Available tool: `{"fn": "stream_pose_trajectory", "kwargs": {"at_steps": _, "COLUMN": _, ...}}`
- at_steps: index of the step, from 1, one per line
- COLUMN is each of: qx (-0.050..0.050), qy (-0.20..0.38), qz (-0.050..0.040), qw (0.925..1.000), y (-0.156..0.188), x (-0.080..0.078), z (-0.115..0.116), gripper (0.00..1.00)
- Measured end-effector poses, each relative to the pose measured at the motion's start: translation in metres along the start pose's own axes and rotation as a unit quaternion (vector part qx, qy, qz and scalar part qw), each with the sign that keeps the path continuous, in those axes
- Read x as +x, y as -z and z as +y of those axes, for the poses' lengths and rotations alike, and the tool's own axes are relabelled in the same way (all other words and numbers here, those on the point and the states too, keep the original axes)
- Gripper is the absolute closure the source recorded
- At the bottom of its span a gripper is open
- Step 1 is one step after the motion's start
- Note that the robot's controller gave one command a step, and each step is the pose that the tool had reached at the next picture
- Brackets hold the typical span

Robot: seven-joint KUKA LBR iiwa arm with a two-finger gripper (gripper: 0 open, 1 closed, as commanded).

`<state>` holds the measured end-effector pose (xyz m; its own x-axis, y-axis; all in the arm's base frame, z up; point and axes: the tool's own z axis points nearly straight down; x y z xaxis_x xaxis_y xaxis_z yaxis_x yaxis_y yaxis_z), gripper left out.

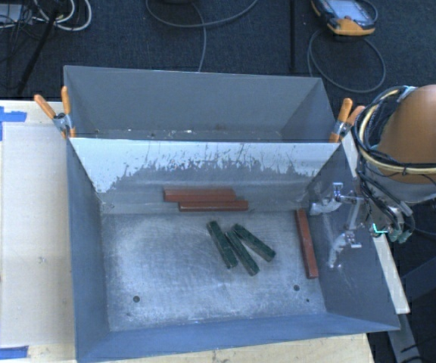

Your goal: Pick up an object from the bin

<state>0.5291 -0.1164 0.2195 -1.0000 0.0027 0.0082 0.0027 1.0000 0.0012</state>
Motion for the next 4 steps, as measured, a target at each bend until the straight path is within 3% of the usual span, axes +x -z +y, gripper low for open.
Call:
{"fn": "stream_pose_trajectory", "kwargs": {"at_steps": 1, "qx": 0.001, "qy": 0.002, "qz": -0.0037, "qw": 1.0, "y": 0.004, "x": -0.002, "z": 0.0, "gripper": 0.0}}
{"fn": "stream_pose_trajectory", "kwargs": {"at_steps": 2, "qx": 0.002, "qy": 0.013, "qz": -0.0072, "qw": 0.9999, "y": -0.049, "x": -0.018, "z": 0.033, "gripper": 0.0}}
{"fn": "stream_pose_trajectory", "kwargs": {"at_steps": 3, "qx": 0.0, "qy": -0.022, "qz": -0.0038, "qw": 0.9998, "y": -0.095, "x": 0.004, "z": 0.049, "gripper": 0.0}}
{"fn": "stream_pose_trajectory", "kwargs": {"at_steps": 4, "qx": 0.001, "qy": -0.067, "qz": -0.0105, "qw": 0.9977, "y": -0.142, "x": -0.071, "z": 0.079, "gripper": 1.0}}
